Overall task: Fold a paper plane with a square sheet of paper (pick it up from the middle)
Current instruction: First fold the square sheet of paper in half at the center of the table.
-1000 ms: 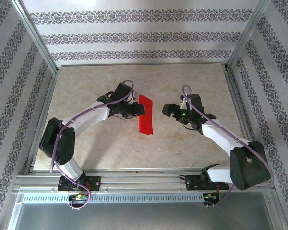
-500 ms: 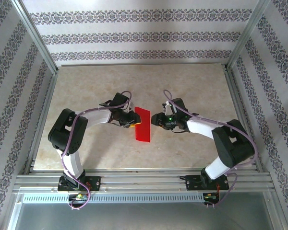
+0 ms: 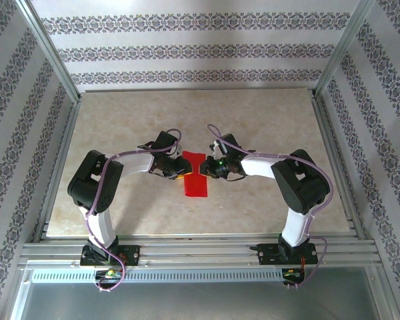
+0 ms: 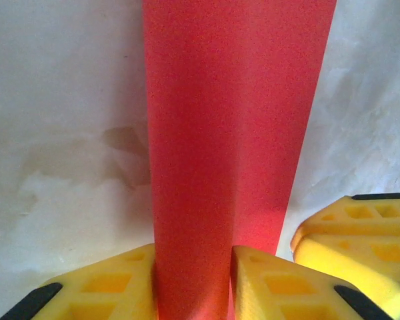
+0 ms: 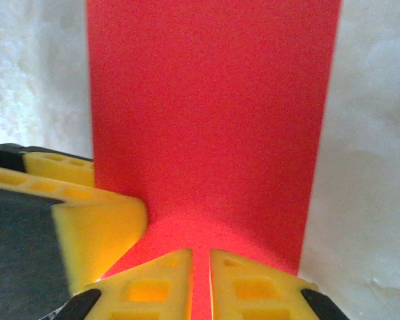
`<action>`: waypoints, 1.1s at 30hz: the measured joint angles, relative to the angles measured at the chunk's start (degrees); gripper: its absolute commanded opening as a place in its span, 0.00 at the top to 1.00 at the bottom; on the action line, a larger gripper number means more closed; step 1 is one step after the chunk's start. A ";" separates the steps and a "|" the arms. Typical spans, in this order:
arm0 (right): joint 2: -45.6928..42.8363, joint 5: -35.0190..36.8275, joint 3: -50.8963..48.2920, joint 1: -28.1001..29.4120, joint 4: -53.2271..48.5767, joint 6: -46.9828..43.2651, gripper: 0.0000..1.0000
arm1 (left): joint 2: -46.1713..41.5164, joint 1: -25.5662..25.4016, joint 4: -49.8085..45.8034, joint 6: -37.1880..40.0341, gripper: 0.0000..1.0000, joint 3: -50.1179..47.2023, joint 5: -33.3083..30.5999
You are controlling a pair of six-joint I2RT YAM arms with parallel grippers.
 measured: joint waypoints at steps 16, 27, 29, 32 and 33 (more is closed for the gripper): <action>2.51 3.82 1.46 1.81 -2.08 5.99 0.85 | -4.42 -2.43 -12.15 0.94 0.36 3.67 -11.74; 1.46 3.32 -1.55 1.79 2.89 15.56 0.82 | -2.05 -7.52 -17.33 1.22 0.45 8.48 -19.63; 1.46 2.97 -1.60 1.79 3.26 16.13 0.79 | -1.16 -7.52 -18.08 1.62 0.48 9.11 -20.70; 0.92 2.25 -2.38 1.64 4.46 16.33 0.72 | 0.11 -7.54 -18.71 2.58 0.54 9.42 -21.57; 0.44 2.23 -2.71 1.64 4.59 16.28 0.70 | 0.33 -7.52 -18.86 2.73 0.55 9.46 -21.81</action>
